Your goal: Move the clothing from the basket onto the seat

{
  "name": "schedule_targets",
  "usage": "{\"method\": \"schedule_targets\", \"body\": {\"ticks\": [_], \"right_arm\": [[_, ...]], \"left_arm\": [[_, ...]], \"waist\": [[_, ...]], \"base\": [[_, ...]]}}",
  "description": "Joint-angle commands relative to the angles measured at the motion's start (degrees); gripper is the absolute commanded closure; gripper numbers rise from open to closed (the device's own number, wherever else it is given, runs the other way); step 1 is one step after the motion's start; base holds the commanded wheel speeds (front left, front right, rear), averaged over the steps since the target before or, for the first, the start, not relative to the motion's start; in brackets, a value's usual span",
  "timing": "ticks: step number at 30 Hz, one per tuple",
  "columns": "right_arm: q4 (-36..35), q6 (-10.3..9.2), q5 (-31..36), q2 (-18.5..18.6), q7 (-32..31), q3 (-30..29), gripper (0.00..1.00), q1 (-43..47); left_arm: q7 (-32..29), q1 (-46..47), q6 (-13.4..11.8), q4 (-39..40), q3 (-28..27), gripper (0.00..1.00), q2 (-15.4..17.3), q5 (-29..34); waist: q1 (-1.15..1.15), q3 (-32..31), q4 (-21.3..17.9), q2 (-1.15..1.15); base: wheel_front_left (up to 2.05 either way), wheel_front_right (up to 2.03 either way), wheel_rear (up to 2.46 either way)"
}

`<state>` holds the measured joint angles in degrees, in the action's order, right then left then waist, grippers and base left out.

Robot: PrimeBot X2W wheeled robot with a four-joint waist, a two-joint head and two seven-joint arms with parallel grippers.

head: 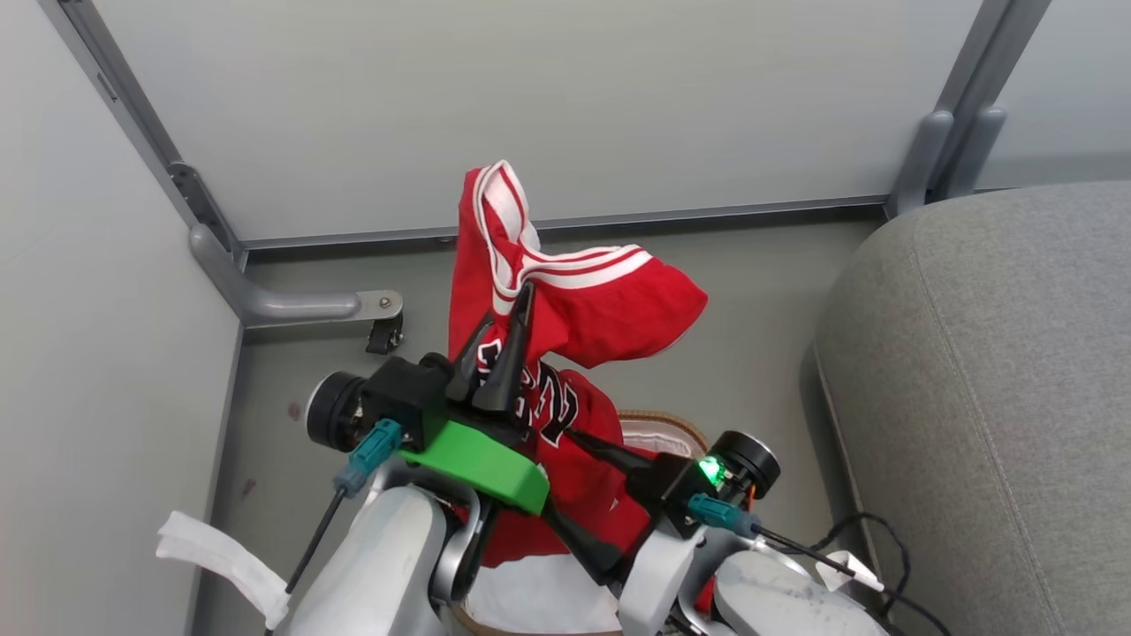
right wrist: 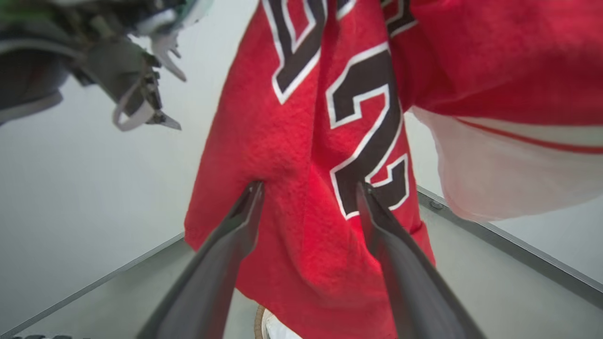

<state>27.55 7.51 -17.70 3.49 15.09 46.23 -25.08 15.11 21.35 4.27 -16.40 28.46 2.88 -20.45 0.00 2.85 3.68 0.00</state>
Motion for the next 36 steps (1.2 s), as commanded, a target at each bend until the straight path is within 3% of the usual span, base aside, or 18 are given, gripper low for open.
{"method": "schedule_targets", "body": {"ticks": [1, 21, 22, 23, 24, 36], "right_arm": [[0.65, -0.04, -0.38, -0.04, 0.12, 0.92, 0.0, -1.17], [11.46, -0.04, -0.38, -0.43, 0.1, 5.02, 0.0, -7.9], [11.92, -0.04, -0.82, -0.47, 0.09, 5.4, 0.32, -8.04], [12.48, -0.04, -1.14, -0.49, 0.09, 6.09, 0.81, -8.14], [12.67, -0.05, -1.9, -0.46, 0.1, 6.07, 1.0, -8.42], [11.62, -0.06, -3.06, -0.45, 0.1, 1.88, 1.0, -7.34]], "left_arm": [[0.07, 1.47, -0.38, 0.44, 0.5, 1.0, 0.09, -0.29], [0.07, 6.36, -2.81, 1.54, 10.04, 1.0, 0.1, -5.51], [0.07, 6.54, -2.88, 1.68, 10.22, 1.0, 0.09, -5.76], [0.07, 6.69, -2.93, 1.73, 10.36, 1.0, 0.1, -5.96], [0.07, 6.8, -2.98, 1.8, 10.57, 1.0, 0.1, -6.04], [0.07, 6.68, -3.53, 1.62, 9.67, 1.0, 0.09, -6.45]], "waist": [[0.0, 0.35, 0.7, 0.0], [0.0, 2.55, 5.2, 0.0], [0.0, 2.67, 5.39, 0.0], [0.0, 2.74, 5.51, 0.0], [0.0, 2.82, 5.64, 0.0], [0.0, 3.52, 5.67, 0.0]], "base": [[0.0, 0.0, 0.0], [0.0, 0.0, 0.0], [0.0, 0.0, 0.0], [0.0, 0.0, 0.0], [0.0, 0.0, 0.0], [0.0, 0.0, 0.0]]}}
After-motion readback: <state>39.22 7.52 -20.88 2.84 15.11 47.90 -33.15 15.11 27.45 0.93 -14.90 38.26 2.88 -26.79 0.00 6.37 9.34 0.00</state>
